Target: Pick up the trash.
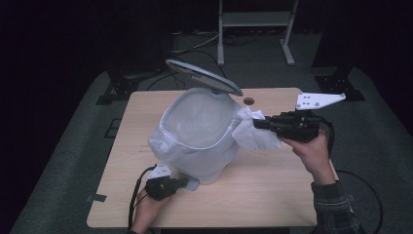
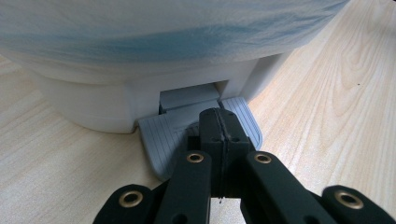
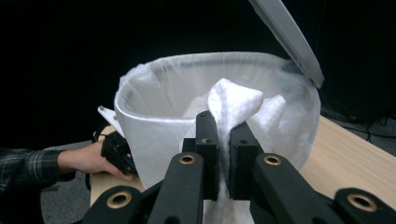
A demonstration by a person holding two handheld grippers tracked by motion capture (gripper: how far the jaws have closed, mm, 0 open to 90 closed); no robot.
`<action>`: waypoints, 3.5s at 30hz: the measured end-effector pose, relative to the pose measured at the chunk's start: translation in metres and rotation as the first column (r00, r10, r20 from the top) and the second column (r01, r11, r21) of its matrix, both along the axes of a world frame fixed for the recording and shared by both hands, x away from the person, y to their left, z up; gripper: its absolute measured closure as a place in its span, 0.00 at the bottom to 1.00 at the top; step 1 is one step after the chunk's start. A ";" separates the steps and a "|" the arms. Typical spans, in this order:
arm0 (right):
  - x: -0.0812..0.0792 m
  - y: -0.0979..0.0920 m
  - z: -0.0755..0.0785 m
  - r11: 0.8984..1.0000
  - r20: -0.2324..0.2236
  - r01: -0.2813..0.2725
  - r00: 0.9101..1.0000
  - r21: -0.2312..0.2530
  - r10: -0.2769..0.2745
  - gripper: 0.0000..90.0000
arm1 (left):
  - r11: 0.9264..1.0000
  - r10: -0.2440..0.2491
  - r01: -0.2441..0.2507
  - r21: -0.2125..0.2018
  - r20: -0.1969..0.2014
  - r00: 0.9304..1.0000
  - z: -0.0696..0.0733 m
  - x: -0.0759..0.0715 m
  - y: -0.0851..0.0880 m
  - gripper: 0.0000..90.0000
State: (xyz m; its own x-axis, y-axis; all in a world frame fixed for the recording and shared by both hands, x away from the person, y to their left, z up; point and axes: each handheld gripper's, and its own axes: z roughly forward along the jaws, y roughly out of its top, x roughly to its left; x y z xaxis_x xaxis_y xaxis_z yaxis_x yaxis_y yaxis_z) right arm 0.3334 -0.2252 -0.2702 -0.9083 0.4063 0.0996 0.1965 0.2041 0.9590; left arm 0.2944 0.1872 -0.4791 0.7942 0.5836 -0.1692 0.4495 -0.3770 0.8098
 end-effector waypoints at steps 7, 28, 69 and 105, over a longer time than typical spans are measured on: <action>0.003 0.009 0.010 1.000 0.015 -0.016 1.000 0.011 0.016 0.94 | 1.000 0.000 0.000 0.000 0.000 1.000 0.000 0.000 0.000 1.00; 0.015 0.053 0.026 0.999 0.036 -0.053 0.998 0.012 0.052 0.94 | 1.000 0.000 0.000 -0.003 -0.002 1.000 0.000 0.000 0.000 1.00; 0.033 0.123 0.031 0.998 0.056 -0.063 0.996 0.002 0.063 0.93 | 1.000 -0.001 0.001 -0.003 -0.003 1.000 0.000 0.000 0.000 1.00; 0.027 0.133 0.033 0.998 0.076 -0.056 0.996 -0.004 0.056 0.63 | 1.000 -0.003 0.003 -0.006 -0.010 1.000 0.000 0.001 0.001 1.00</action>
State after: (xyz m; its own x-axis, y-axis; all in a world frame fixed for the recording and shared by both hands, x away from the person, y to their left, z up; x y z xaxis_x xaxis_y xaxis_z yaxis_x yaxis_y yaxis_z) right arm 0.3601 -0.0919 -0.2375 -0.9347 0.3543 0.0289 0.1113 0.2143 0.9704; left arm 0.2954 0.1878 -0.4791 0.7940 0.5804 -0.1808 0.4567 -0.3733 0.8075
